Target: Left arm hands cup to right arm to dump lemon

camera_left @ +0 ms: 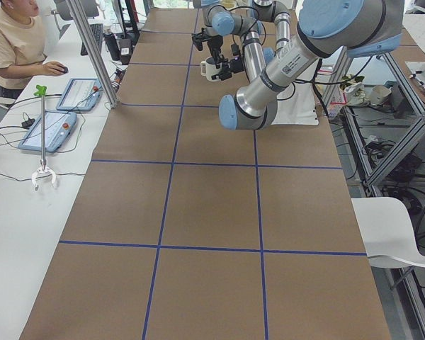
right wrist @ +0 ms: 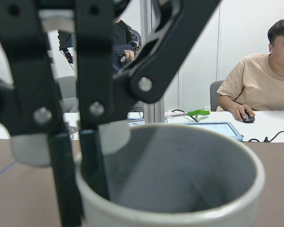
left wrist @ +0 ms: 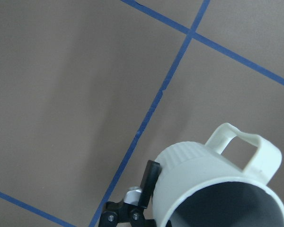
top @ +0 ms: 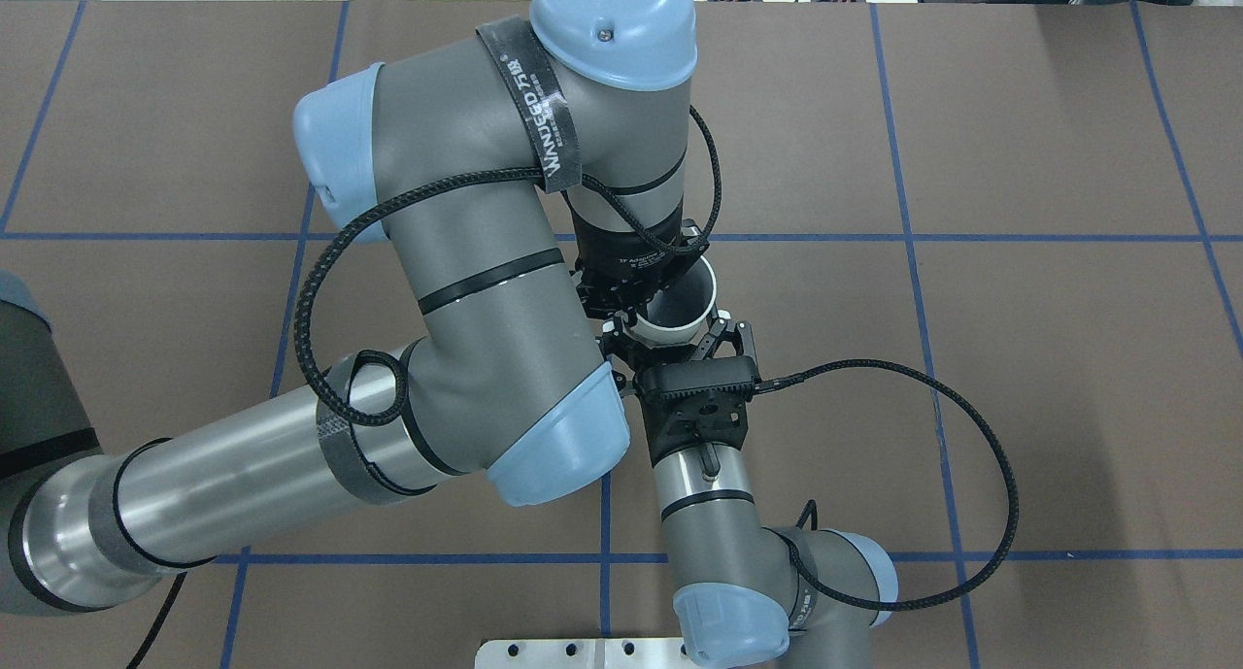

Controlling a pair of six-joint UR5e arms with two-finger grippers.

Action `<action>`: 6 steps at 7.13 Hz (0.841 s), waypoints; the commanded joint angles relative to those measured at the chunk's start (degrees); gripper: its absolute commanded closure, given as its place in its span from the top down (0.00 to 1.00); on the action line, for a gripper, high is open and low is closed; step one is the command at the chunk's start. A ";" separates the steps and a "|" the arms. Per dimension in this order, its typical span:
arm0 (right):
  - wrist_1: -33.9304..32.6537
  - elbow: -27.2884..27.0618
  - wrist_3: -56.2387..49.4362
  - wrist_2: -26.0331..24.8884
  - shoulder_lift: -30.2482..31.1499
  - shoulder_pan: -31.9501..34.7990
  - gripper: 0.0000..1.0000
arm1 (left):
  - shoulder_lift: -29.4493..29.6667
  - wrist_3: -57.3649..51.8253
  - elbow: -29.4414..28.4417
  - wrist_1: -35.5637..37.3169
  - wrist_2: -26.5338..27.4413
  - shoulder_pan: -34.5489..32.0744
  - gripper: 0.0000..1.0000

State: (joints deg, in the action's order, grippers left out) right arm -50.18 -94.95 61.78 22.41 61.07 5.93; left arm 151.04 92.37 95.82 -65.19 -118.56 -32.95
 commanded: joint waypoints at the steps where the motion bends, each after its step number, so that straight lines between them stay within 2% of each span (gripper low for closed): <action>1: 0.00 0.55 0.00 0.00 0.19 -0.56 1.00 | 0.48 0.00 0.59 0.15 -0.09 -0.36 0.00; 3: 0.00 1.08 0.18 0.44 0.54 -0.48 1.00 | 1.71 0.00 1.64 0.50 -0.26 -2.19 0.00; 4: 0.08 1.00 0.35 0.62 0.98 -0.39 1.00 | 1.46 0.00 4.17 0.59 -0.44 -3.68 0.00; 5: 0.17 1.00 0.36 0.70 1.33 -0.56 1.00 | -0.37 -0.08 7.59 0.85 -0.44 -4.39 0.00; 6: 0.35 0.56 0.27 1.66 4.21 -0.22 1.00 | -3.87 -1.13 11.54 0.94 -0.44 -4.40 0.00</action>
State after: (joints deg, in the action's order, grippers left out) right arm -50.01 -94.04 62.08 23.28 62.89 5.51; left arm 150.43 92.06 102.85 -64.42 -118.97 -36.86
